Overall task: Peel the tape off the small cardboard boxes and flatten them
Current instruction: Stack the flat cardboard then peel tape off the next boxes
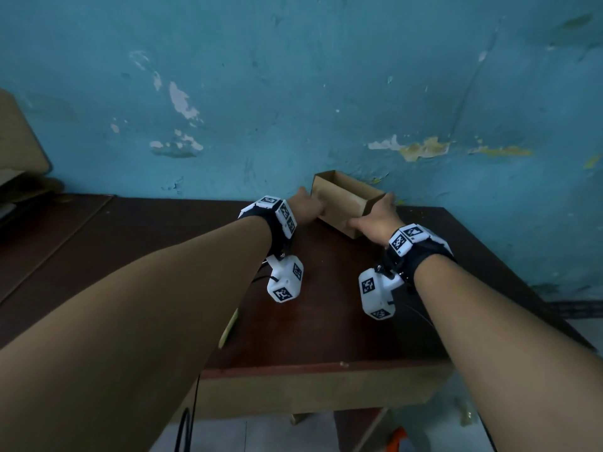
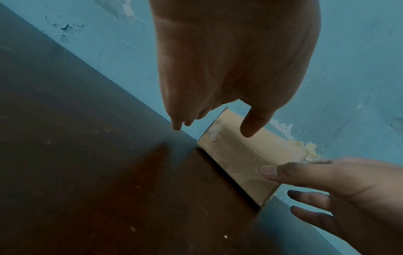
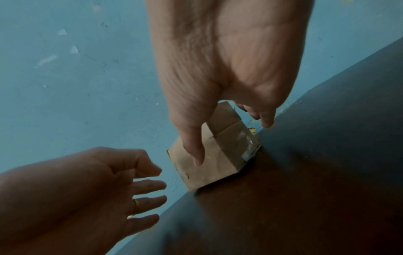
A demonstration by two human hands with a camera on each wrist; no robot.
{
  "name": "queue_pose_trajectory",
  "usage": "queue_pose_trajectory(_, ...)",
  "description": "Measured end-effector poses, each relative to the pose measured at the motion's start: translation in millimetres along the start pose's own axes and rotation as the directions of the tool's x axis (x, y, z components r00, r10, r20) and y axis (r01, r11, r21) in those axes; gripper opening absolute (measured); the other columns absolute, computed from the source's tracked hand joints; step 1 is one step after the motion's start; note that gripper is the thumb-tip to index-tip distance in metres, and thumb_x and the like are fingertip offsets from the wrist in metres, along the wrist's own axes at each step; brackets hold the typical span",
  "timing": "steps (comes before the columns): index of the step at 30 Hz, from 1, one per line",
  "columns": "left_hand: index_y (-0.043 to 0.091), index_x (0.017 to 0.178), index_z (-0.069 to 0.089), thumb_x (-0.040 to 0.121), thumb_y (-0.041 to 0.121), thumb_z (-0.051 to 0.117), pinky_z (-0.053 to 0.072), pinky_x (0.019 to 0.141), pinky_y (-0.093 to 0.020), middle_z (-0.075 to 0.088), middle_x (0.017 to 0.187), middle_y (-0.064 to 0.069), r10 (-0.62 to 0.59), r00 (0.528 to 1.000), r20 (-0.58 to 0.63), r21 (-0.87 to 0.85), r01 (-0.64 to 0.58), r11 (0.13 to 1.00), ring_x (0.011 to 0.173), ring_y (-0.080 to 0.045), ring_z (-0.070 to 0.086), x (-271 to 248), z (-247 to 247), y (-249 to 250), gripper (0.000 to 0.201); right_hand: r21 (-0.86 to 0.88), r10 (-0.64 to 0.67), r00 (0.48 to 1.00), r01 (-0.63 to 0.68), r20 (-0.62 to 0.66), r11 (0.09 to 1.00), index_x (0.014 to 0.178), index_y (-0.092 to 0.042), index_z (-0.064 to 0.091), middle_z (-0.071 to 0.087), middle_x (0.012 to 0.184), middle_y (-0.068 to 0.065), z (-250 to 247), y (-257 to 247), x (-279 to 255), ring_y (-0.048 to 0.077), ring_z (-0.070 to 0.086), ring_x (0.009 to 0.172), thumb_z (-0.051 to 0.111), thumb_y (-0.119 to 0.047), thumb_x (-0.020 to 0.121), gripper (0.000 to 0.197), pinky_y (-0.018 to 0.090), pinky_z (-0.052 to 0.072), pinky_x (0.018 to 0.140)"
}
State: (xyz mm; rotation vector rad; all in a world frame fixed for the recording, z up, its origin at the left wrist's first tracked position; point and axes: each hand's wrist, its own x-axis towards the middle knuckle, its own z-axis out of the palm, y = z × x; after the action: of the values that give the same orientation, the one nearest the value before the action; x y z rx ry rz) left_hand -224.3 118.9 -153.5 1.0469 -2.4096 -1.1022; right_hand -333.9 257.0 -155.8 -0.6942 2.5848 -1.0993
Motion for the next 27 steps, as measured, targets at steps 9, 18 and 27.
queue_pose_trajectory(9, 0.002, 0.101, 0.062, 0.094, 0.006, 0.067, 0.050, 0.090, -0.037, 0.058, 0.099, -0.011, -0.049, 0.998, 0.040, -0.088, 0.053, 0.995, 0.112, -0.030, 0.060, 19.3, 7.0, -2.4, 0.010, 0.049, -0.028, 0.999, 0.030, -0.036, 0.998, 0.165, -0.004, 0.025, 0.048, 0.164, 0.019, 2.8, 9.2, 5.8, 0.038, 0.048, 0.152, 0.091, -0.026, 0.091, 0.101, 0.043, 0.042, 0.120)
queue_pose_trajectory(18, 0.001, 0.145, 0.051, 0.085, 0.013, 0.071, 0.051, 0.111, -0.050, 0.058, 0.141, -0.021, 0.003, 0.999, 0.053, -0.092, 0.002, 0.996, 0.136, -0.041, 0.056, -12.2, -11.5, -10.6, 0.064, 0.150, -0.064, 0.998, 0.068, -0.028, 0.986, 0.163, -0.008, 0.031, 0.053, 0.159, 0.013, -0.2, 2.0, -36.0, 0.034, 0.051, 0.147, 0.092, -0.026, 0.090, 0.097, 0.039, 0.043, 0.114)
queue_pose_trajectory(27, -0.002, 0.134, 0.054, 0.083, 0.016, 0.076, 0.050, 0.077, -0.026, 0.061, 0.118, -0.014, 0.049, 0.996, 0.075, -0.176, -0.035, 0.984, 0.105, -0.026, 0.061, -84.7, -66.3, -27.5, 0.059, 0.139, -0.166, 0.986, 0.162, 0.018, 0.977, 0.159, -0.007, 0.036, 0.054, 0.157, 0.013, -6.4, -35.1, -111.2, 0.033, 0.054, 0.144, 0.092, -0.028, 0.090, 0.091, 0.036, 0.043, 0.110)
